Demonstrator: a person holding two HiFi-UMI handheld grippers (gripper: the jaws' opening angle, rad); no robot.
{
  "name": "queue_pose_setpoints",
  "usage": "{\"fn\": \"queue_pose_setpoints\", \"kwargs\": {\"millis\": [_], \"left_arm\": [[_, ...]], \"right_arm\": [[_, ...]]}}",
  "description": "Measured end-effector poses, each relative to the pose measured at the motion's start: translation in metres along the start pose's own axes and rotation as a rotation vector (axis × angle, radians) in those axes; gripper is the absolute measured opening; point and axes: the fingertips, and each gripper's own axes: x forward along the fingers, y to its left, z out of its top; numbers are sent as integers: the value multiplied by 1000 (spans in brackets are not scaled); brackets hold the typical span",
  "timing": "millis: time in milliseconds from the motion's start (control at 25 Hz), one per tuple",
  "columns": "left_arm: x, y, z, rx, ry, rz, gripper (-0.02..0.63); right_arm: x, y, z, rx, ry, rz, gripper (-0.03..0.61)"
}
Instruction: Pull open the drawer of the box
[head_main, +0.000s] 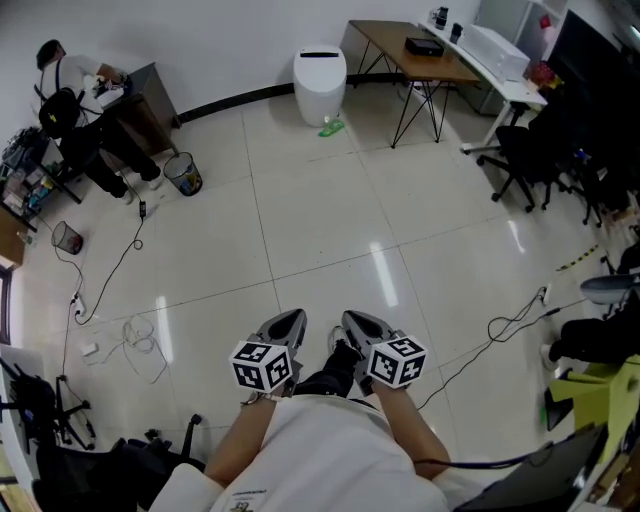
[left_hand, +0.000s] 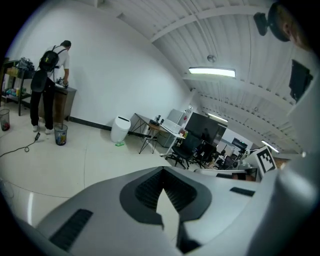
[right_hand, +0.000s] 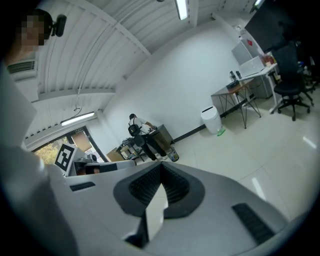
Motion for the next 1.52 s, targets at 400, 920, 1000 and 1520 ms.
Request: {"fn": "queue_pose_setpoints", "kwargs": {"millis": [400, 920, 1000, 1520], "left_arm": [[104, -37, 47, 49, 43, -112, 3], [200, -57, 92, 46, 66, -177, 3], [212, -58, 97, 47, 67, -187, 3], [303, -77, 102, 33, 129, -237, 3]], "right_arm": [[-13, -82, 70, 15, -62, -115, -12], [-2, -150, 136, -1, -68, -163, -12], [0, -159, 144, -4, -72, -171, -12], [-22, -239, 174, 62, -109, -267, -12]]}}
